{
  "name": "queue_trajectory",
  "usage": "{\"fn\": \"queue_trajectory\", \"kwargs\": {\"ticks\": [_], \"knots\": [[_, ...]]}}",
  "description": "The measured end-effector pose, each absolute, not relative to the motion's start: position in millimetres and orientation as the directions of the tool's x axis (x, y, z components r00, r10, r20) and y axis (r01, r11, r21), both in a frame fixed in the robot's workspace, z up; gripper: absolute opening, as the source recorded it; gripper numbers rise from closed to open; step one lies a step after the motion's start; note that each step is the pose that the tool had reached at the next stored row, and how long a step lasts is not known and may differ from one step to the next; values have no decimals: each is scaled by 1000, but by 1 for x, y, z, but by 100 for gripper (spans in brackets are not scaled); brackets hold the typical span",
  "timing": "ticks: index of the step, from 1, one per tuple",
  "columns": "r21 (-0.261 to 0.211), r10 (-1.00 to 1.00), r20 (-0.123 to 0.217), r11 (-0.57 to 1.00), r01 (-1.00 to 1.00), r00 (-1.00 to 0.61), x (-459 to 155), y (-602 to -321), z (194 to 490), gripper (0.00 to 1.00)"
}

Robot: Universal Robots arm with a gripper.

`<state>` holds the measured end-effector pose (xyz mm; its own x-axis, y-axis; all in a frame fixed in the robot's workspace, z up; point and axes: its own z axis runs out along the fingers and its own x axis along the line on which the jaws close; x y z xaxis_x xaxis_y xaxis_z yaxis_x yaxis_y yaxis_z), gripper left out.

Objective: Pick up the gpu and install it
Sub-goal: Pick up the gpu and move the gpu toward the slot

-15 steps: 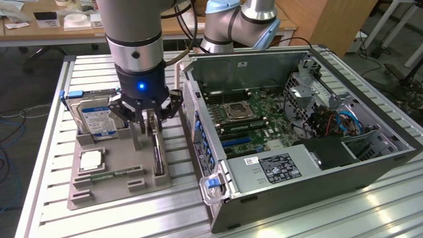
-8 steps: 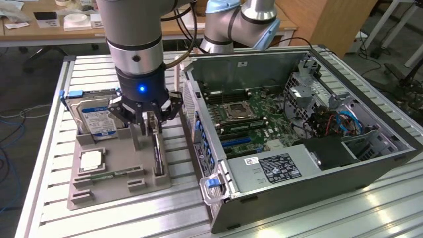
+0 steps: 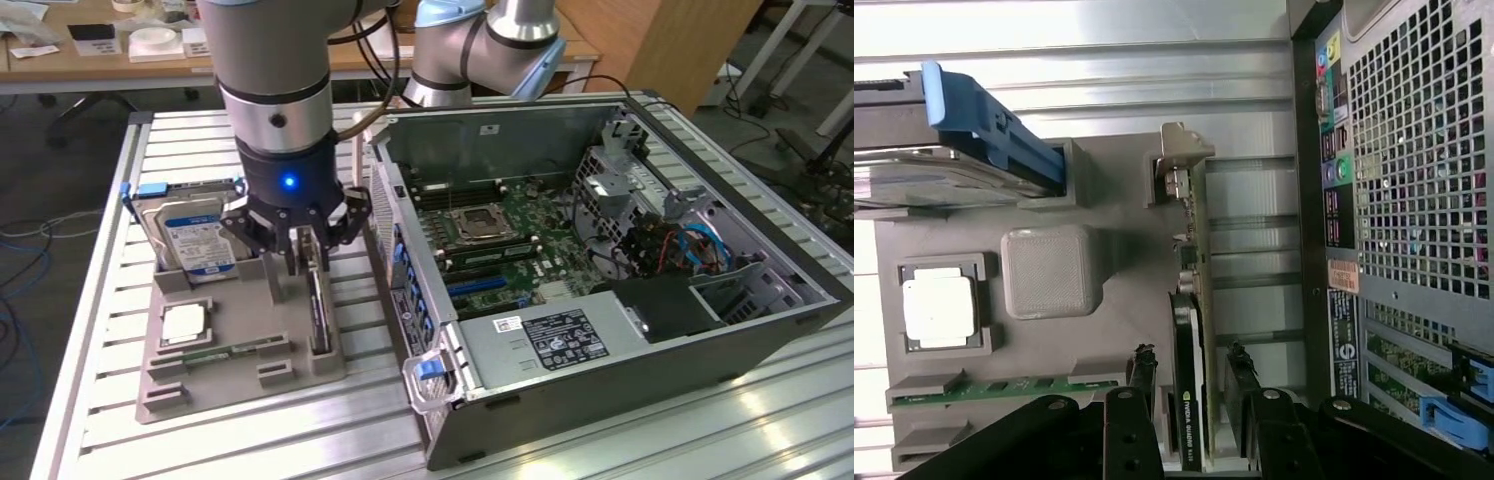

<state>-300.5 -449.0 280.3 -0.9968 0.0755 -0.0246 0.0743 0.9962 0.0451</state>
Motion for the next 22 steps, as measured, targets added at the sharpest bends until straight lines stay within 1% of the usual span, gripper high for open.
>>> {"fn": "queue_trajectory", "kwargs": {"ticks": [22], "knots": [[45,75,-24,996,74,-997,-300,-449,267,42]]}}
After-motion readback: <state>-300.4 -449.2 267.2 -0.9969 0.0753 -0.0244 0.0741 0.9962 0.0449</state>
